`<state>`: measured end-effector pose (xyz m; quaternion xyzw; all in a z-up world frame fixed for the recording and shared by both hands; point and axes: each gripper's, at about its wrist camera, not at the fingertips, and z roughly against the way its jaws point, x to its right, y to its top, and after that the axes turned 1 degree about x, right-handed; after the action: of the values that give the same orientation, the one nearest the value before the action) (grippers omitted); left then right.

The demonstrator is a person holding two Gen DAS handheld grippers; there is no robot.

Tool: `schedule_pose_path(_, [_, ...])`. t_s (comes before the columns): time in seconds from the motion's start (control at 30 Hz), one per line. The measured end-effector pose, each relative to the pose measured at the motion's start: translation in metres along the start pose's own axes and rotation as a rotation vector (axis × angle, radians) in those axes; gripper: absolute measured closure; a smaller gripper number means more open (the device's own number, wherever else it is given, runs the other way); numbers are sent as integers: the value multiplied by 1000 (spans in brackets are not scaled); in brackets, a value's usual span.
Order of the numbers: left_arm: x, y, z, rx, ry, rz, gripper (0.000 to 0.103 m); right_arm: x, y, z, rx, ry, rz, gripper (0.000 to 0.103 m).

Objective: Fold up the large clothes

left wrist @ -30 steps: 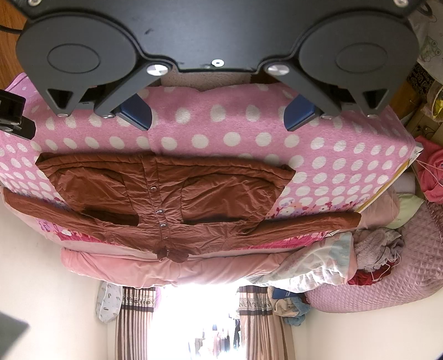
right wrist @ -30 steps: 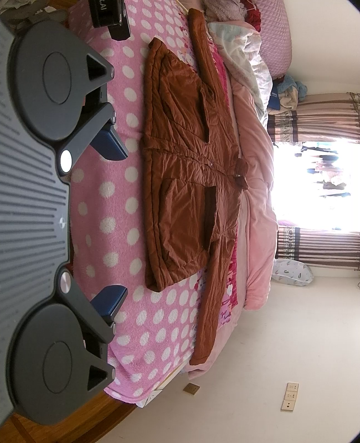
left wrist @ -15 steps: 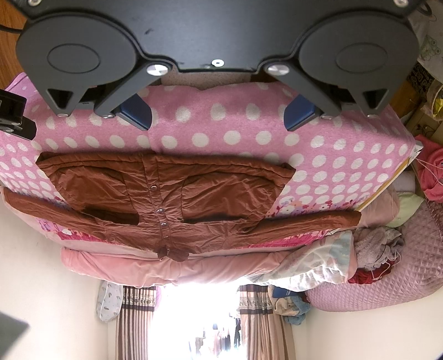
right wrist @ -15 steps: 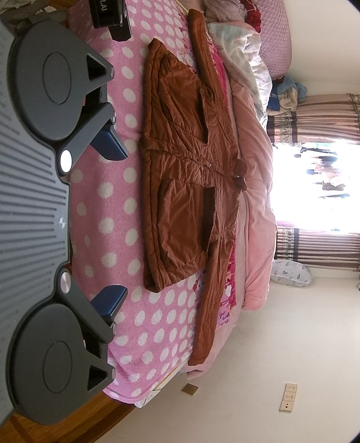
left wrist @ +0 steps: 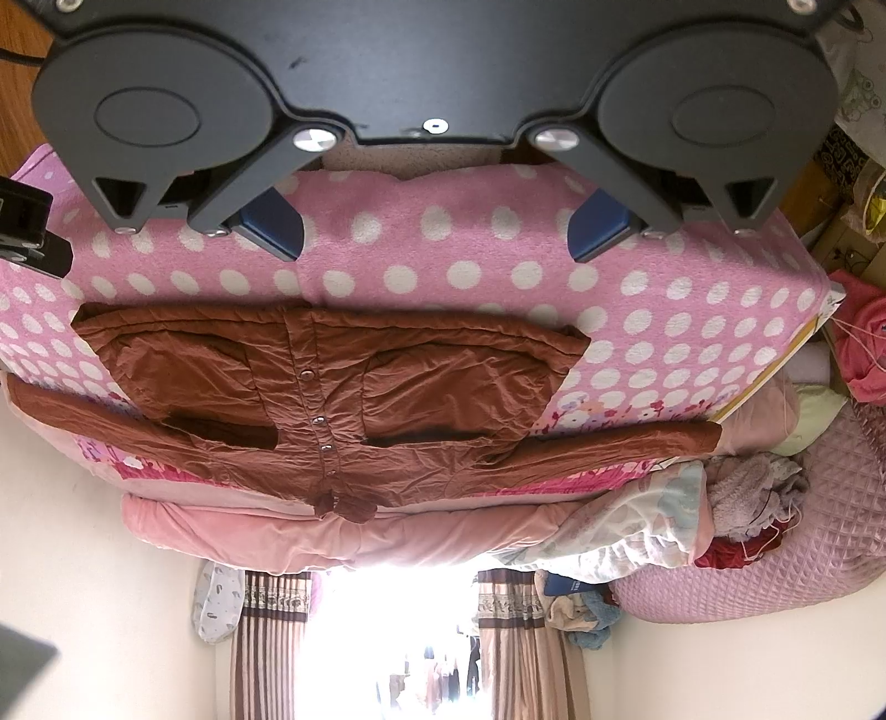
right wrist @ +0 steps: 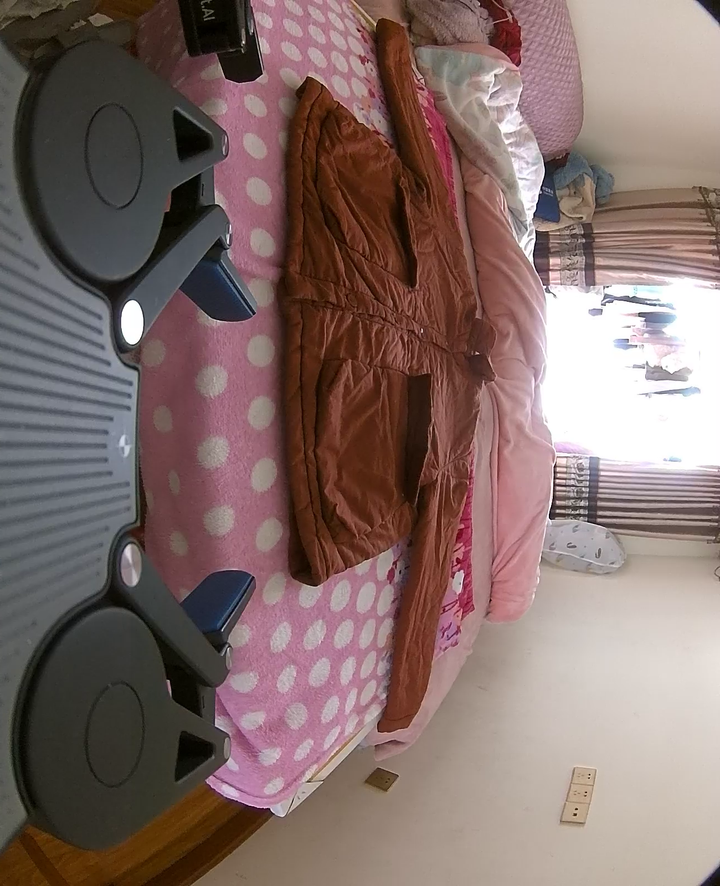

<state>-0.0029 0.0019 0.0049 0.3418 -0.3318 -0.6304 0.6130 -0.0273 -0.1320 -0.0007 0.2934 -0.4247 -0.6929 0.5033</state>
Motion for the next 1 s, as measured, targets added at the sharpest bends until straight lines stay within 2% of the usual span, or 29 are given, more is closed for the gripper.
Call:
schedule_pose_path(0.6, [-1,-2,-4,-11,-1,6,0,-4,1,-4,-5,3,4,0])
schedule_pose_path(1.0, [0,10,-17,-21,7,5,0,-10,9,-19,-23,6,0,0])
